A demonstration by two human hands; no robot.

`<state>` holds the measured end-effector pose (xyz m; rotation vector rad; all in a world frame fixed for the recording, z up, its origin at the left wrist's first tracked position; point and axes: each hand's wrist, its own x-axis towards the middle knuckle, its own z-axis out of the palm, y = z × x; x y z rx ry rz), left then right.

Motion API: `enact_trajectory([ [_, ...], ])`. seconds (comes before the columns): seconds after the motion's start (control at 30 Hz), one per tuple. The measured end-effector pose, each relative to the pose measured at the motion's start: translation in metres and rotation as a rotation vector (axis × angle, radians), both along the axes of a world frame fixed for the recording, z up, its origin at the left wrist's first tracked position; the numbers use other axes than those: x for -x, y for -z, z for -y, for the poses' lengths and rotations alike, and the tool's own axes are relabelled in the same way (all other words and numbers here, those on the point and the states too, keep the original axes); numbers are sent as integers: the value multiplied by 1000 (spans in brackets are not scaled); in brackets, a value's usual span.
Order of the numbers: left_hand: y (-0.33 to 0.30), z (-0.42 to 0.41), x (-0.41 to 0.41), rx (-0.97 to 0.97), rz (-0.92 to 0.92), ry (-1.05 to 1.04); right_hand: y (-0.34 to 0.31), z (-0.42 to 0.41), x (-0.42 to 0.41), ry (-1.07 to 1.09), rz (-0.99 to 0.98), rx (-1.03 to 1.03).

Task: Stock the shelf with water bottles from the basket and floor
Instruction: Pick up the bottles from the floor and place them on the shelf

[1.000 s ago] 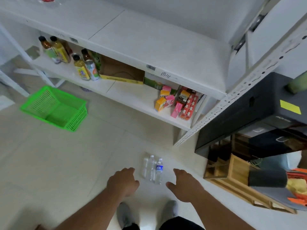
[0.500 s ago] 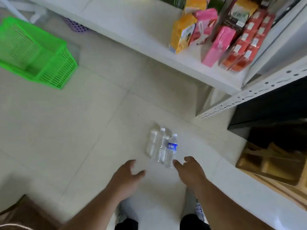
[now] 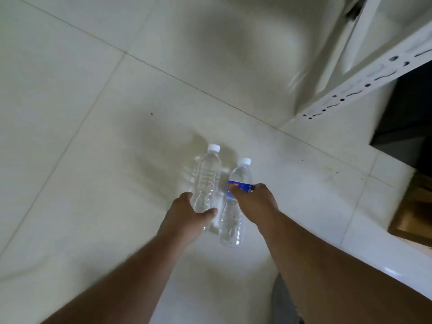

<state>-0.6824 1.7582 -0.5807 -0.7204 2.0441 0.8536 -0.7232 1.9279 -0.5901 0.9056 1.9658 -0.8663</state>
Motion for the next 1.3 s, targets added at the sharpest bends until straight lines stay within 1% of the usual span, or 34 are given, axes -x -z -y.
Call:
enact_trajectory([
  [0.17, 32, -6, 14, 32, -11, 14, 28, 2, 4, 19, -54, -2],
  [0.27, 34, -1, 16, -16, -2, -17, 27, 1, 3, 21, -111, 5],
  [0.37, 9, 10, 6, -115, 7, -113, 0, -2, 3, 10, -186, 13],
  [0.47, -46, 21, -4, -194, -5, -218, -58, -3, 10, -35, -244, 60],
  [0.57, -132, 35, -7, -250, -35, -314, -143, -2, 20, -78, -285, 128],
  [0.67, -234, 48, -5, -279, -106, -355, -249, 4, 32, -132, -323, 200],
  [0.83, -460, 82, -3, -335, -234, -415, -481, 36, 56, -248, -456, 254],
  [0.97, -628, 113, -13, -344, -406, -427, -661, 73, 65, -367, -597, 302],
  [1.03, -701, 130, -26, -349, -499, -443, -739, 95, 62, -425, -679, 344],
  [1.1, -763, 149, -40, -341, -593, -458, -806, 119, 55, -477, -757, 379],
  [1.17, -812, 171, -55, -319, -676, -474, -860, 143, 44, -510, -837, 403],
  [1.3, -881, 223, -76, -296, -855, -471, -936, 202, 23, -548, -986, 461],
])
